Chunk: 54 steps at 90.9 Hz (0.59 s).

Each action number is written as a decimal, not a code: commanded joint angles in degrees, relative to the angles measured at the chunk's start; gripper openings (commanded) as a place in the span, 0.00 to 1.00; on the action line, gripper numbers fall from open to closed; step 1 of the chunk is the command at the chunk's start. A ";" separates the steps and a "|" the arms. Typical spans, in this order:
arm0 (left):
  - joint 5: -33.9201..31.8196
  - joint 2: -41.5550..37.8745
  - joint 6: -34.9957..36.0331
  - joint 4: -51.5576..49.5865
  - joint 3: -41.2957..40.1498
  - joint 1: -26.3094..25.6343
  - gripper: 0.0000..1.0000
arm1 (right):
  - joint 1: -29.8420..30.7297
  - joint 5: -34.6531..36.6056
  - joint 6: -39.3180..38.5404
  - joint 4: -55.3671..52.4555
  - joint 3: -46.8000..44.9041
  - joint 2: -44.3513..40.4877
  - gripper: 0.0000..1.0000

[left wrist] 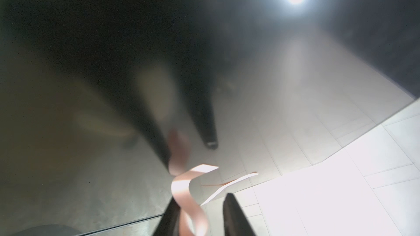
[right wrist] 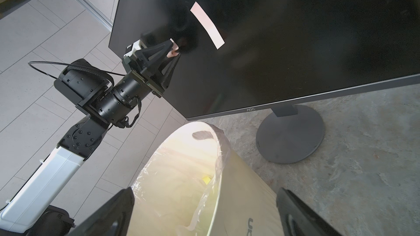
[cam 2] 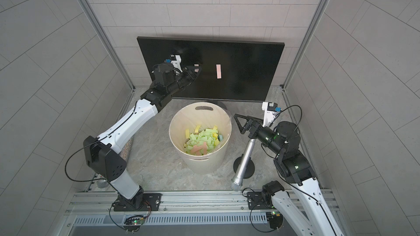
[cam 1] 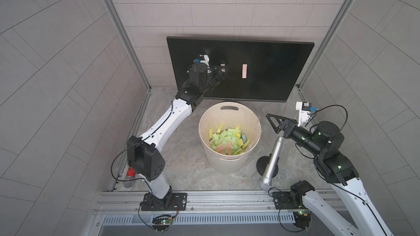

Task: Remove the sticky note from the monitor
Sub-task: Tear off the sticky note from the monitor.

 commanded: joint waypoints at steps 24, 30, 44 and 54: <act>0.90 -0.48 -0.99 1.24 -0.67 1.61 0.00 | -0.31 -0.16 -0.63 -0.33 0.64 -0.55 1.00; 1.09 -0.74 -0.84 1.09 -0.71 1.58 0.00 | -0.30 -0.17 -0.59 -0.34 0.67 -0.50 1.00; 1.65 -1.27 -0.79 0.95 -1.08 1.67 0.00 | -0.31 -0.11 -0.67 -0.51 1.20 -0.48 1.00; 2.02 -1.86 -0.79 0.99 -1.48 1.72 0.00 | -0.35 -0.06 -0.71 -0.82 1.78 -0.38 1.00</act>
